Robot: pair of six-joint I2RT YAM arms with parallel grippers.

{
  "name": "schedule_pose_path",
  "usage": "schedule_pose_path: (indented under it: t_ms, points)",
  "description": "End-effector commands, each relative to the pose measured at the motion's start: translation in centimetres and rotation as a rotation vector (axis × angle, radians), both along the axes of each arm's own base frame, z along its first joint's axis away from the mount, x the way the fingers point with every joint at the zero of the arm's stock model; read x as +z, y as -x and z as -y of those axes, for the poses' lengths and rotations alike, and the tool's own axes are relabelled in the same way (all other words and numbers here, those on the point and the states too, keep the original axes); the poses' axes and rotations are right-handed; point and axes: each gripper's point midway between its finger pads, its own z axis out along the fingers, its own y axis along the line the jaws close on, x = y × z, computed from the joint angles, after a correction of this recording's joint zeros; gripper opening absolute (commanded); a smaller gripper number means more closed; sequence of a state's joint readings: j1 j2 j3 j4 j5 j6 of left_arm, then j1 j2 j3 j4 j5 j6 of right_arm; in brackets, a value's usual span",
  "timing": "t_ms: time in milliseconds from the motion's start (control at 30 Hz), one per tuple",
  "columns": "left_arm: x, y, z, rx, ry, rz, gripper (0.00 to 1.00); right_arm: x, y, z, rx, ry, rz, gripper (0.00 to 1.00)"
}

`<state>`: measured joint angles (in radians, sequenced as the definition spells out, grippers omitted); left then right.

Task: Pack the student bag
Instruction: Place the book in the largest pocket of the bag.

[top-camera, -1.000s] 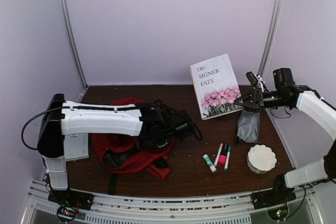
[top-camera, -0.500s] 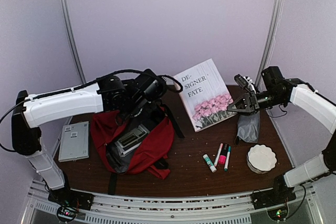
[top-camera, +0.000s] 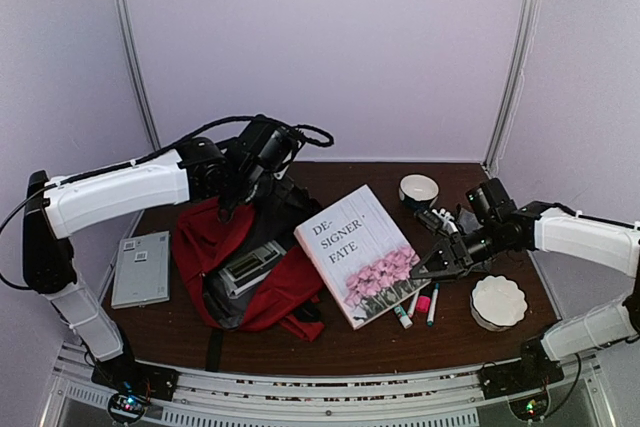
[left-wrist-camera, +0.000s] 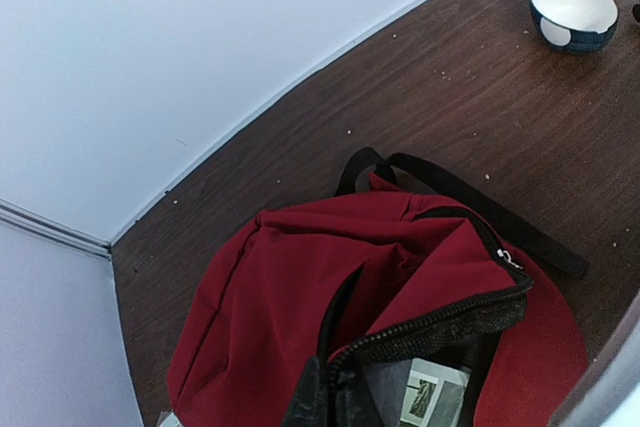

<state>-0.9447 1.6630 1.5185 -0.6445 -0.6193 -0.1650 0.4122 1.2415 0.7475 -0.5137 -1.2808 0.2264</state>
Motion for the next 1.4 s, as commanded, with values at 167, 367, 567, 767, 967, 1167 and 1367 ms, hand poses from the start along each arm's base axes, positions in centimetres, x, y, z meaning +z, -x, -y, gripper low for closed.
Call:
schedule_pose_path:
  t_ms: [167,367,567,767,967,1167,1367]
  points:
    - [4.2,0.2,1.2,-0.037,0.209,0.05,0.0,1.4,1.8,-5.0,0.169,-0.06,-0.001,0.12]
    - [6.5,1.3,0.8,-0.074,0.272,0.062,0.0,0.1,2.0,-7.2,0.235,-0.03,-0.082,0.11]
    - [8.6,1.8,0.8,-0.103,0.321,0.096,0.0,-1.8,1.5,-9.7,0.273,0.016,-0.182,0.11]
    - [9.0,2.2,1.0,-0.126,0.355,0.097,0.0,-0.8,-2.5,-13.1,0.13,-0.036,-0.277,0.1]
    - [9.0,2.8,1.0,-0.139,0.371,0.091,0.0,2.4,-4.8,-15.8,0.063,-0.224,-0.407,0.09]
    - [8.9,3.1,1.0,-0.149,0.372,0.091,0.0,1.5,-4.3,-17.8,0.074,-0.216,-0.469,0.07]
    - [9.2,3.6,1.1,-0.165,0.384,0.093,0.0,-2.0,-4.5,-18.6,0.028,-0.1,-0.494,0.05]
